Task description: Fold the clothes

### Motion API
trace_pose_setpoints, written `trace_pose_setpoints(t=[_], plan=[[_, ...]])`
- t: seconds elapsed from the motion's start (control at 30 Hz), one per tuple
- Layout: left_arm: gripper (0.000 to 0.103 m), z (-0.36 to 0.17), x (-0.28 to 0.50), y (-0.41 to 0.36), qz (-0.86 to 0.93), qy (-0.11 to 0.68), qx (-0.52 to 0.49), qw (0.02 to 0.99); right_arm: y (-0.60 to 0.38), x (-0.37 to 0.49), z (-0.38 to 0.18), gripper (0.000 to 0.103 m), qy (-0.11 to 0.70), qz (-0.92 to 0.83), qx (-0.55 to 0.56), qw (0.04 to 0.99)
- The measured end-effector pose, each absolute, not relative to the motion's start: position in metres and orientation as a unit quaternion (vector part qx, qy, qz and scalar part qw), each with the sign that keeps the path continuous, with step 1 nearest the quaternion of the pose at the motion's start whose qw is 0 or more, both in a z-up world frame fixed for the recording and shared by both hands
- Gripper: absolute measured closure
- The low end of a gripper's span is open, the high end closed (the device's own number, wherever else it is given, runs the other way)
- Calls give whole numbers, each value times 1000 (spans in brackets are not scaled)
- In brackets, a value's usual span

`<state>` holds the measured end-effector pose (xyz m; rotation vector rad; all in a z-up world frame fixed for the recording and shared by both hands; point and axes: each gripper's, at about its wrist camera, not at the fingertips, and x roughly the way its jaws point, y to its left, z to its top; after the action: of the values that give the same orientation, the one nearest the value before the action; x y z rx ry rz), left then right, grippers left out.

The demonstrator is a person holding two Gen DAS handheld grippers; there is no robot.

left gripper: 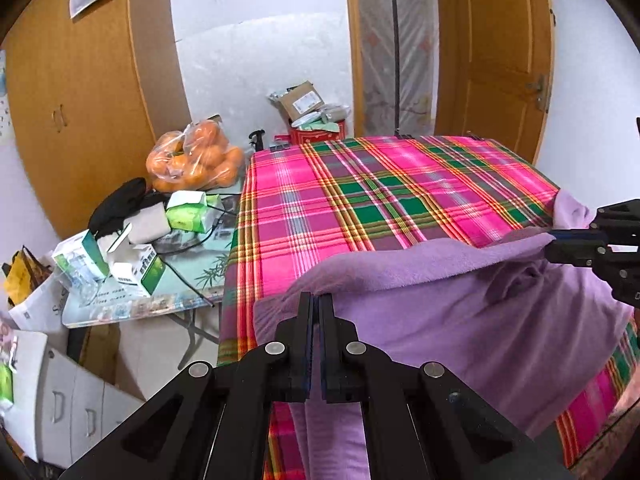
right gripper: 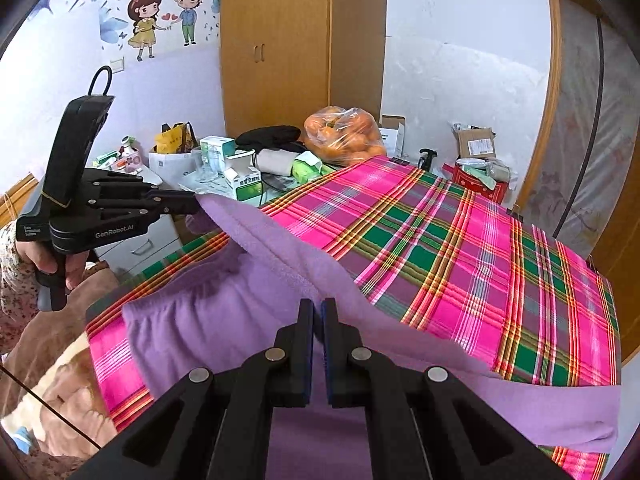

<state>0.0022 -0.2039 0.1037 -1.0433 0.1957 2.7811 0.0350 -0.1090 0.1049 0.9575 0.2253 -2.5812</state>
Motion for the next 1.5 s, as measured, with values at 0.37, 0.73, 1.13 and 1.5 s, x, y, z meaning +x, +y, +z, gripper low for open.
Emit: trace_pose_setpoints(t=[0.37,0.73,1.13,1.5], plan=[[101,93,50,-204,929,62,-355,81,-117,80,94,98,71,-913,349,198],[101,70,86,-202,925,38,-370,78,-120,116,75,98,55,-907,366,202],[101,48,107,-207,921,10,-384,63,-123,131,41,98,39,-890,404,207],[101,36,112,-224,908,-93,-400,85,-120,136,19,98,31,-880,428,203]])
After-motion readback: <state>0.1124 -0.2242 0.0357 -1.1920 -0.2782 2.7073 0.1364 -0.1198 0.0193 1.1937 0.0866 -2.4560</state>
